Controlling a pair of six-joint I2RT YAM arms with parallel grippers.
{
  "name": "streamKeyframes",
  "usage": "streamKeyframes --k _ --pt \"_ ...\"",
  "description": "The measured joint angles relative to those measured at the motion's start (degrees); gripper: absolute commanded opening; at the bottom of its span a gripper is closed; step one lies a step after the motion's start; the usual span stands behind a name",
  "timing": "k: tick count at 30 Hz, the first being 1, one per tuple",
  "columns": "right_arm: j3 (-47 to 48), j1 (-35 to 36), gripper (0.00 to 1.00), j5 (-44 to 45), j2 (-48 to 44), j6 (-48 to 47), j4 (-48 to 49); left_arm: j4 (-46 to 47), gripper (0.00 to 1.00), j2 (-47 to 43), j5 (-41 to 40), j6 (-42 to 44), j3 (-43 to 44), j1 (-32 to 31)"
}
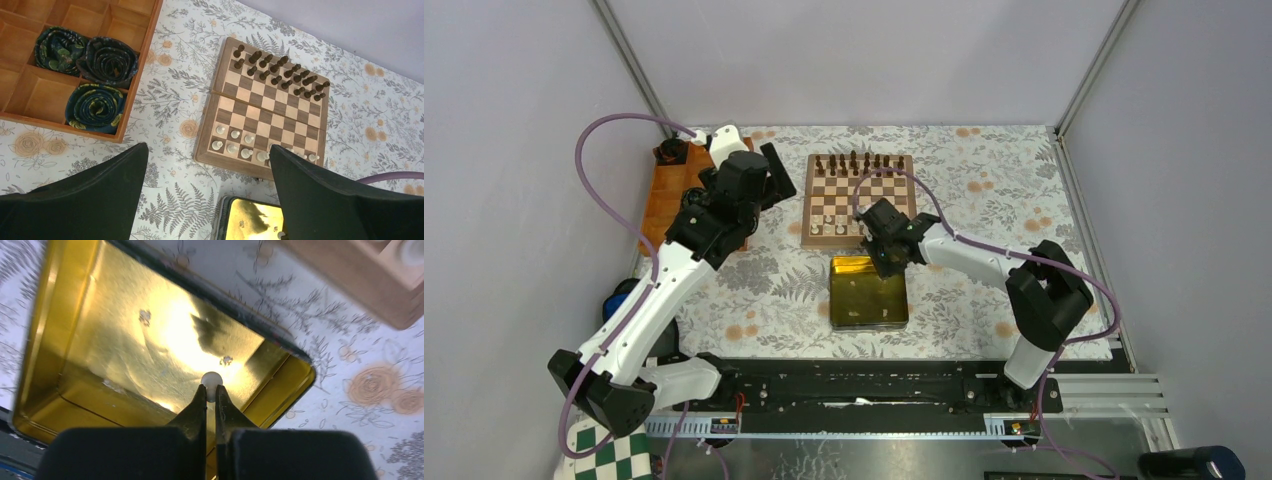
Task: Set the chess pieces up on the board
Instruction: Place the chess piece on the chessboard.
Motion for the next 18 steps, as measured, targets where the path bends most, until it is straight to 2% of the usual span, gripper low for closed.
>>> streamKeyframes --k 9,18 --pt "15.4 -0.9 0.0 1.8 1.9 -0.6 -3.7 -0.1 0.99 0.3 -1.0 0.6 1.7 0.0" --pt "35.8 -4.6 0.0 2.1 16.0 -2.4 -9.2 -0.3 0.99 0.3 -1.6 0.9 2.1 0.0"
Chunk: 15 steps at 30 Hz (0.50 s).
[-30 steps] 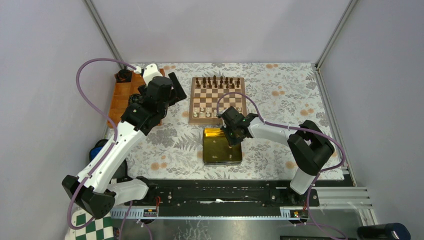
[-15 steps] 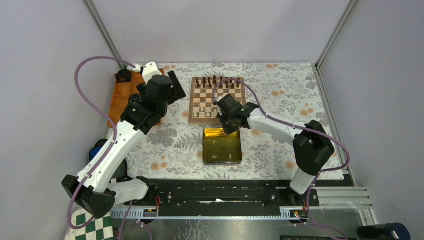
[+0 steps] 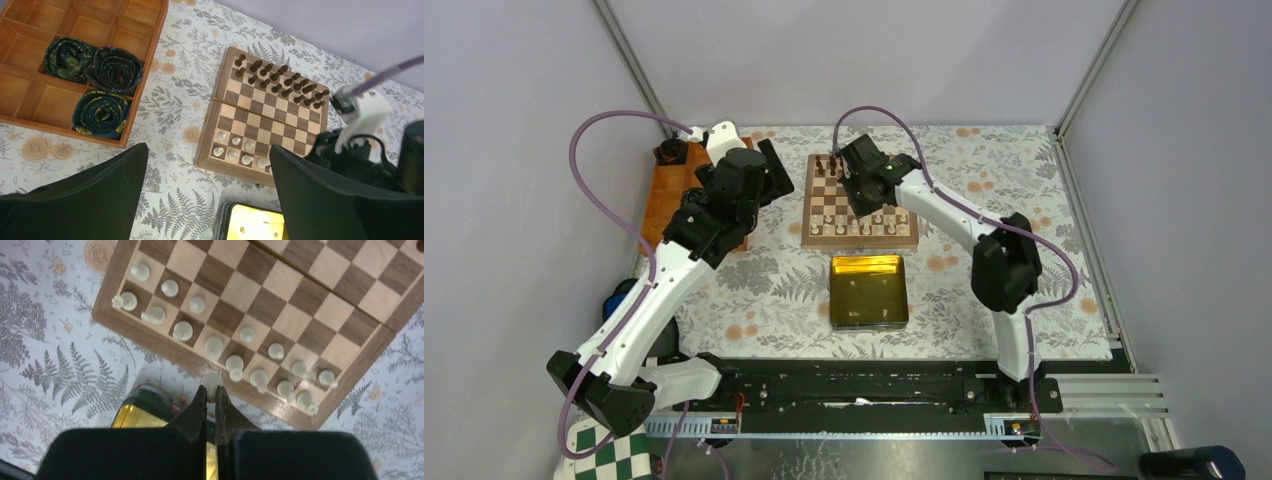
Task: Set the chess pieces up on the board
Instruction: Place the chess piece on the chessboard.
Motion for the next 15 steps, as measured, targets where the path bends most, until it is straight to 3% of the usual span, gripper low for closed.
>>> streamKeyframes --k 7,15 --pt "15.3 -0.8 0.0 0.2 11.3 -1.9 -6.5 0.0 0.99 0.0 -0.3 0.2 0.0 0.0" --pt "23.1 -2.2 0.0 0.2 17.5 -2.4 -11.2 0.1 0.99 -0.9 -0.3 0.6 -0.3 0.0"
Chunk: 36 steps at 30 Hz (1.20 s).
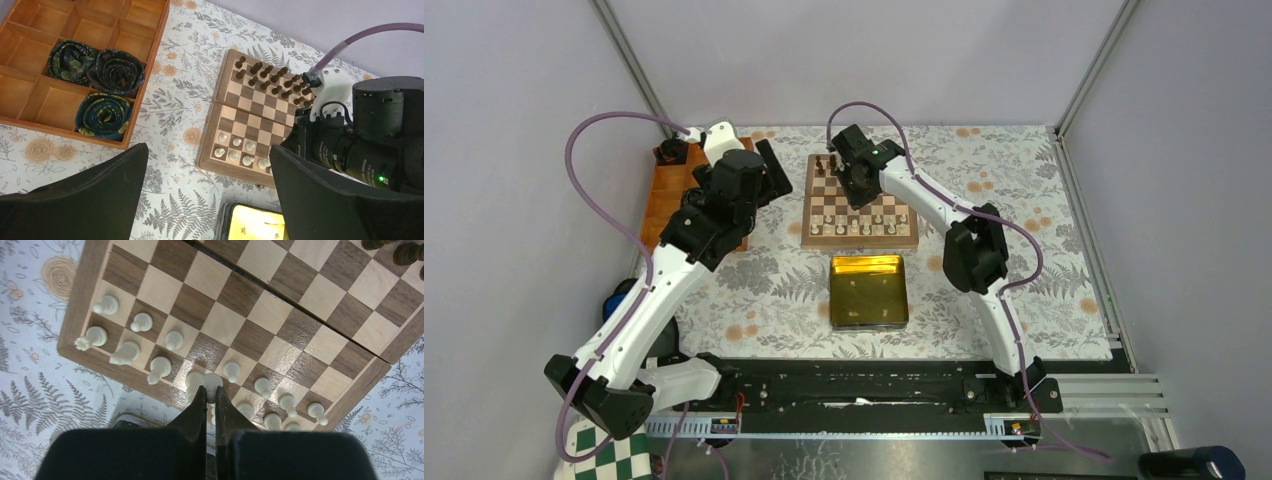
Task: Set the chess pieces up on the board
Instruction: Place the chess piece on the chessboard.
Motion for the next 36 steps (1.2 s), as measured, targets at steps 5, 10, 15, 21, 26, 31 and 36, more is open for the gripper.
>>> streamKeyframes --k 5,10,15,21,26,31,36 --pt "1.0 -0.8 0.0 -0.2 2.1 0.0 -1.1 0.2 0.99 0.0 0.0 0.1 -0.5 0.0" --pt "1.8 -1.1 0.0 -0.5 4.0 0.0 -1.9 0.3 0.99 0.0 0.0 0.2 -0.9 0.0" --pt "2.9 -1.1 0.0 -0.6 5.3 0.1 -2.3 0.8 0.99 0.0 0.1 0.2 -1.3 0.0" --pt "4.6 -1.1 0.0 -1.4 6.7 0.1 -2.3 1.1 0.99 0.0 0.1 0.2 -1.7 0.0" --pt "5.2 -1.1 0.0 -2.1 7.4 0.1 -2.4 1.2 0.99 0.0 0.1 0.2 -1.7 0.0" --pt "5.4 -1.1 0.0 -2.2 8.0 0.2 -2.5 1.2 0.99 0.1 0.4 0.2 -1.7 0.0" --pt "5.4 -1.2 0.0 -2.4 8.5 0.3 -2.6 1.3 0.99 0.5 0.5 0.2 -1.7 0.0"
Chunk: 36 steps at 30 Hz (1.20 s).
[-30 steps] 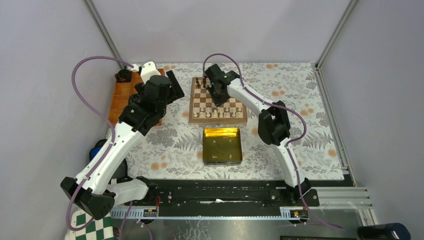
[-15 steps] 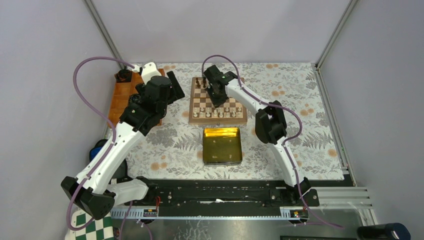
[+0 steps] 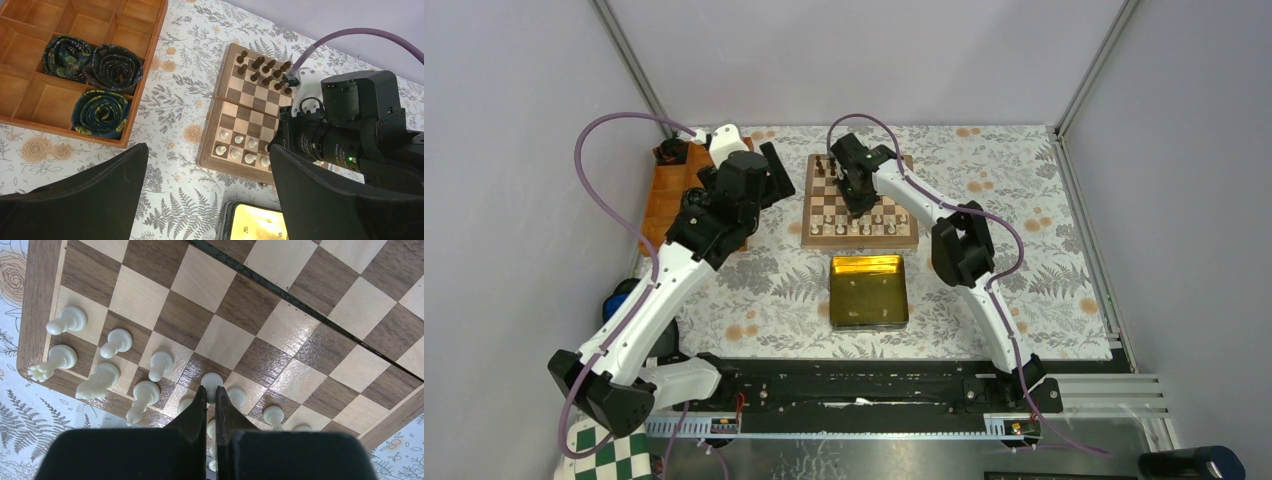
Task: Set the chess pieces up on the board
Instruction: Place the chess piece on the chessboard.
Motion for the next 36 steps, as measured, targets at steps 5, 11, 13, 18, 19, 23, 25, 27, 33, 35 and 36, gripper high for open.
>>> streamKeyframes --k 5,11,13,18,19,23,25,27,33,35,36 --pt "0.0 0.0 0.0 -0.8 0.3 0.1 0.0 0.3 0.99 0.4 0.0 0.0 0.0 0.0" --pt "0.0 0.0 0.0 -1.3 0.3 0.1 0.0 0.4 0.99 0.6 0.2 0.0 0.0 0.0" --pt "0.0 0.0 0.0 -1.3 0.3 0.1 0.0 0.5 0.99 0.6 0.3 0.0 0.0 0.0" --pt "0.1 0.0 0.0 -1.6 0.3 0.1 0.0 0.9 0.99 0.6 0.3 0.0 0.0 0.0" --pt "0.1 0.0 0.0 -1.7 0.3 0.1 0.0 0.9 0.99 0.6 0.4 0.0 0.0 0.0" --pt "0.2 0.0 0.1 -1.9 0.4 0.1 0.0 1.1 0.99 0.6 0.4 0.0 0.0 0.0" --pt "0.3 0.0 0.12 -2.0 0.5 0.2 0.1 1.2 0.99 0.6 0.4 0.0 0.0 0.0" --pt "0.3 0.0 0.17 -2.1 0.5 0.2 0.1 1.2 0.99 0.6 0.4 0.0 0.0 0.0" --pt "0.4 0.0 0.22 -2.3 0.7 0.2 0.2 1.2 0.99 0.6 0.4 0.0 -0.3 0.0" --pt "0.7 0.0 0.23 -2.3 0.9 0.2 0.2 1.3 0.99 0.6 0.4 0.0 -0.4 0.0" --pt "0.7 0.0 0.23 -2.3 0.9 0.2 0.3 1.3 0.99 0.6 0.4 0.0 -0.5 0.0"
